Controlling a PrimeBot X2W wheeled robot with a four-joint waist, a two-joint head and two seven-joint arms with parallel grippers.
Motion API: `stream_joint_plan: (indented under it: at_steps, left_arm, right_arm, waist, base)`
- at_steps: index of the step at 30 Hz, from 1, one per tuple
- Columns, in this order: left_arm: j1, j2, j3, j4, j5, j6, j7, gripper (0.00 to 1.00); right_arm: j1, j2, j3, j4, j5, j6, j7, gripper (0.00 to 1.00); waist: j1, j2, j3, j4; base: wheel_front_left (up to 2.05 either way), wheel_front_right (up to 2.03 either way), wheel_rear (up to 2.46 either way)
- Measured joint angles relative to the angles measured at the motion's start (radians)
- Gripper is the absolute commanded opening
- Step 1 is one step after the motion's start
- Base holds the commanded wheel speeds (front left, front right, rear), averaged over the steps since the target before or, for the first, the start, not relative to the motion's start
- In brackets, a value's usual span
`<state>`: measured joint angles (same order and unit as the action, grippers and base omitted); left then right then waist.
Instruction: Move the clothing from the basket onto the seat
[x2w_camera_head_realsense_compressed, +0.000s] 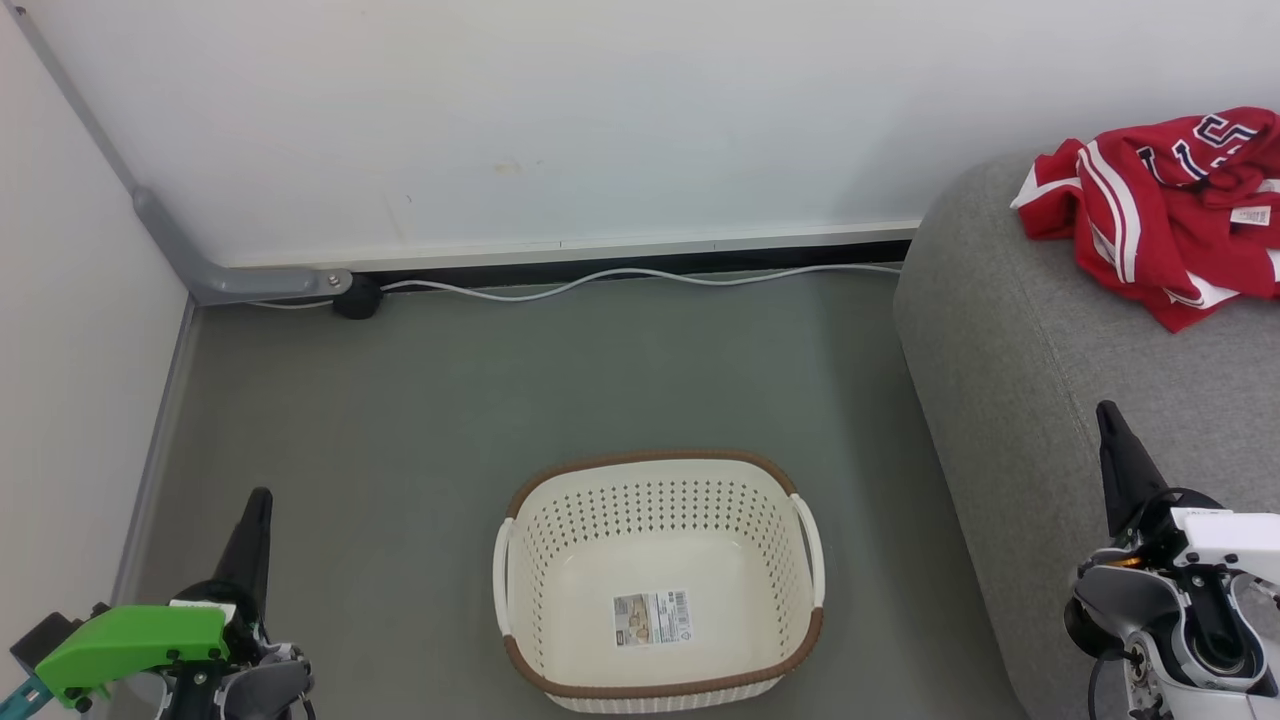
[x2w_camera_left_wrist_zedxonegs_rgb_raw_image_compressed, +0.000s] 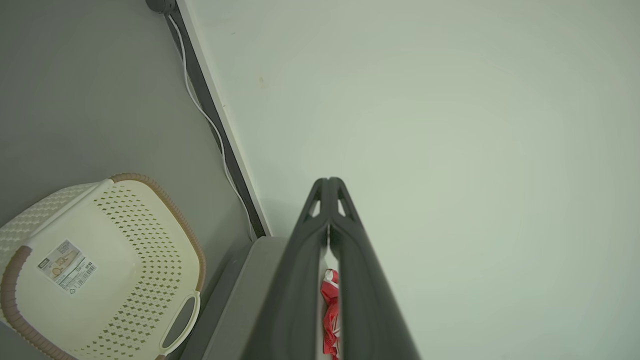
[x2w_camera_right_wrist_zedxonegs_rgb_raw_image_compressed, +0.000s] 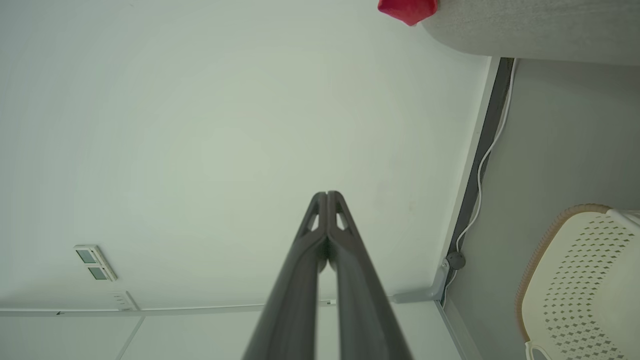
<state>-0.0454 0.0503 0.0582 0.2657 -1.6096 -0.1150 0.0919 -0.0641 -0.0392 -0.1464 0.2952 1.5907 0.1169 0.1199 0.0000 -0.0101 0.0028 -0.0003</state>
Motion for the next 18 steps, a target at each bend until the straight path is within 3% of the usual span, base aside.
stream_joint_plan:
  at_steps: [18]
  left_arm:
    - [-0.006,-0.001,0.002,0.007,0.0,-0.004,0.001,0.0]
  right_arm:
    - [0.0,0.0,0.0,-0.006,0.003,0.002,0.0,0.0]
  waist:
    - [0.0,0.0,0.0,0.0]
  base:
    - [0.0,0.0,0.0]
